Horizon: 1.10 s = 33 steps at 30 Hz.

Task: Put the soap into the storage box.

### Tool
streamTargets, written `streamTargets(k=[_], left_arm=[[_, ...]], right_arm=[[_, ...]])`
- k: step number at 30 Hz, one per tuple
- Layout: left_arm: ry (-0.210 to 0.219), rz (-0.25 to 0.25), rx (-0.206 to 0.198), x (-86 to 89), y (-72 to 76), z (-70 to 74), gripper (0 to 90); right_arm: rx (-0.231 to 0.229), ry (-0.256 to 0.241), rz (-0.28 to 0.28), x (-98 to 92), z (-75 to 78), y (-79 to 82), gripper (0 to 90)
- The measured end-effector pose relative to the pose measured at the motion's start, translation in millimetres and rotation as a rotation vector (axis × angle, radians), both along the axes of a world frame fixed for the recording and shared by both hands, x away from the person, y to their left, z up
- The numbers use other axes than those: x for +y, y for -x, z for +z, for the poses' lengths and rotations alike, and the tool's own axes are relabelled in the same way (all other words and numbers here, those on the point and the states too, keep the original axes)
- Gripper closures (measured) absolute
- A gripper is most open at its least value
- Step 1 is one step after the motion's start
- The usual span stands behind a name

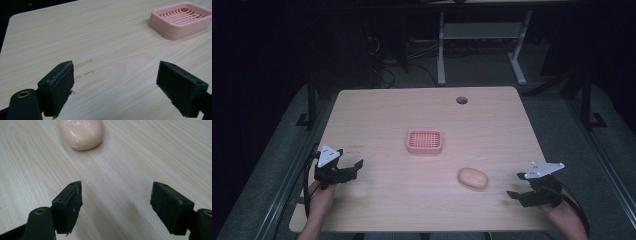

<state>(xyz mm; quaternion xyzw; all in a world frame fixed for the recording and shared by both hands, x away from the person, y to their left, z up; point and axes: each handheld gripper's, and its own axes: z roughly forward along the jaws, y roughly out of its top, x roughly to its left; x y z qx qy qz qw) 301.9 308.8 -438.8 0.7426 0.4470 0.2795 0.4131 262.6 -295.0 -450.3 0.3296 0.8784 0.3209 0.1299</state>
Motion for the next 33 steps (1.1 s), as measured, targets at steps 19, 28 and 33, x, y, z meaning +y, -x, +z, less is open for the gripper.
streamTargets(k=[19, 28, 33], left_arm=[[0.007, 0.017, -0.02, 3.9, 2.8, 3.1, 14.2], [0.004, 0.01, -0.023, 3.0, 2.9, 3.2, 14.2], [0.005, 0.01, -0.023, 3.2, 3.0, 3.2, 14.2]], right_arm=[[0.041, 0.027, 0.09, 32.3, 12.6, -16.1, 25.1], [0.057, 0.059, 0.123, 42.6, 21.8, -22.7, 25.1], [0.059, 0.065, 0.134, 45.4, 25.2, -25.6, 25.1]])
